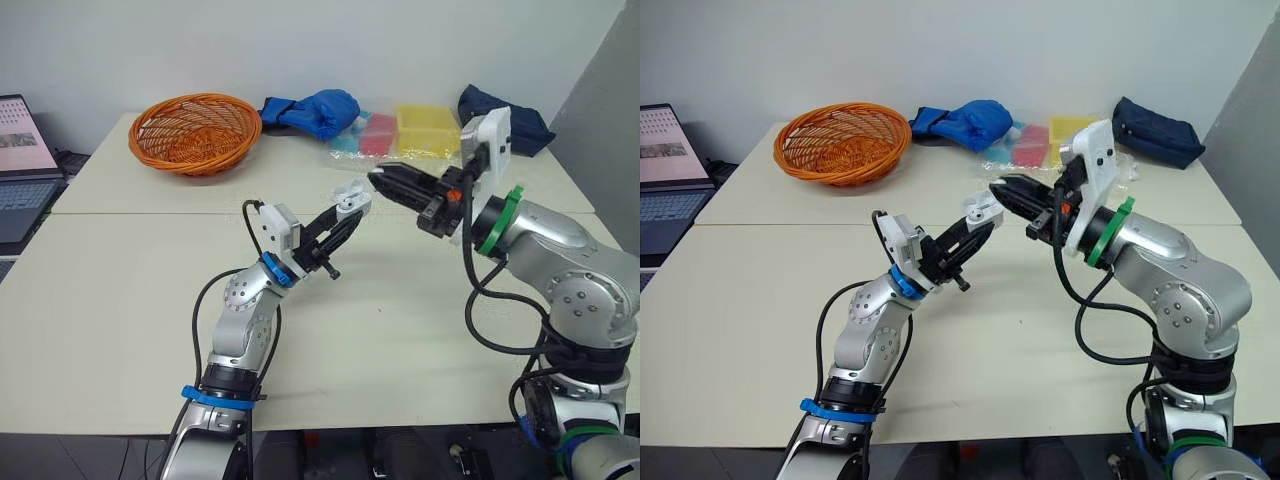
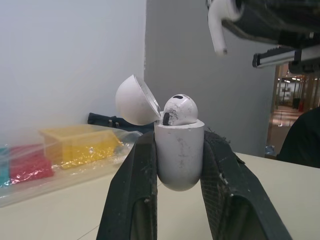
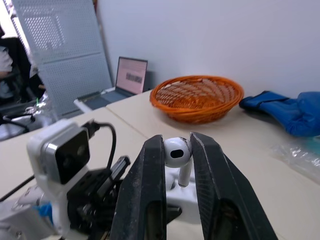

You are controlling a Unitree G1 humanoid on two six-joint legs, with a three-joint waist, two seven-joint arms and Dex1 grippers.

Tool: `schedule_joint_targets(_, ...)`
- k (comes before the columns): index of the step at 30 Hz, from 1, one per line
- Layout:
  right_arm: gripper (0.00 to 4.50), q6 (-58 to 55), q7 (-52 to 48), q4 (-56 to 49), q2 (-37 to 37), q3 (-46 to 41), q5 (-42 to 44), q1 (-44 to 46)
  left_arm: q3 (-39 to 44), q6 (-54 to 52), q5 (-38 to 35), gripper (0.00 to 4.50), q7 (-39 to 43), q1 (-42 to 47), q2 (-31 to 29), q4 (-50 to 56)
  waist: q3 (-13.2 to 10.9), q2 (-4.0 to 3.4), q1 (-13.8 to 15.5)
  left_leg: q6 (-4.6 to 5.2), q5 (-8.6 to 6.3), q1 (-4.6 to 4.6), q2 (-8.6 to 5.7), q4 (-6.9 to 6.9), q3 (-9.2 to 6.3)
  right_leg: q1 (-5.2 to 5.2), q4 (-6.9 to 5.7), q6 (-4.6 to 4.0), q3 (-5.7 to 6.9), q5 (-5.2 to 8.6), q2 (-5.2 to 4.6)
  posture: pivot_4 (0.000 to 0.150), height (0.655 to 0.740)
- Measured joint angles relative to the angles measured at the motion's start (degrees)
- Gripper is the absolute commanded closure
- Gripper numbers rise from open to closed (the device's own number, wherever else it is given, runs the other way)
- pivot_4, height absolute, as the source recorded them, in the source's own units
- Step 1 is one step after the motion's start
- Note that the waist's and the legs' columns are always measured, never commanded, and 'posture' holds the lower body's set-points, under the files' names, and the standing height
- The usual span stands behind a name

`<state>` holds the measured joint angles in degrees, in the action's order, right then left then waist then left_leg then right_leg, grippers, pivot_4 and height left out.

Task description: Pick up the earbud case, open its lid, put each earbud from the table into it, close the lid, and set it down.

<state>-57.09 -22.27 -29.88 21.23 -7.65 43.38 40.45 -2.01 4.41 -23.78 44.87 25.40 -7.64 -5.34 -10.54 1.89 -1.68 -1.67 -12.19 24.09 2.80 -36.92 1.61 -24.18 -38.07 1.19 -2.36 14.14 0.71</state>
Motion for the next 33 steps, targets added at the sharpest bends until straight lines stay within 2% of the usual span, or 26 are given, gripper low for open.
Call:
schedule_joint_targets(11, 4.11, 6.8, 2.4, 3.0, -3.5, 4.0, -4.2, 0.5, 0.0, -0.1, -0.2, 3.73, 1.1, 0.0, 0.4, 0.0, 0.0, 0.00, 0.0, 0.01, 0.01, -0.03, 0.01, 0.01, 0.01, 0.02, 0.00, 0.00, -0.01, -0.01, 0.01, 0.150, 0.7400)
schedule_joint_targets(19, 4.11, 8.1, 1.0, 4.1, -2.3, 5.6, -5.7, -3.5, 0.1, -0.1, -0.5, 3.73, 1.6, 0.1, 0.9, 0.1, 0.0, 0.00, 0.0, 0.01, 0.01, -0.04, 0.01, 0.01, 0.02, 0.02, -0.01, 0.00, -0.01, -0.01, 0.01, 0.150, 0.7400)
schedule_joint_targets(33, 4.11, 10.6, -0.6, 4.9, -1.4, 7.4, -8.0, -5.5, 0.1, 0.0, -0.6, 3.73, 2.1, 0.1, 1.4, 0.1, 0.0, 0.00, 0.0, 0.01, 0.01, -0.05, 0.02, 0.01, 0.00, 0.03, 0.00, 0.00, 0.00, -0.01, 0.02, 0.150, 0.7400)
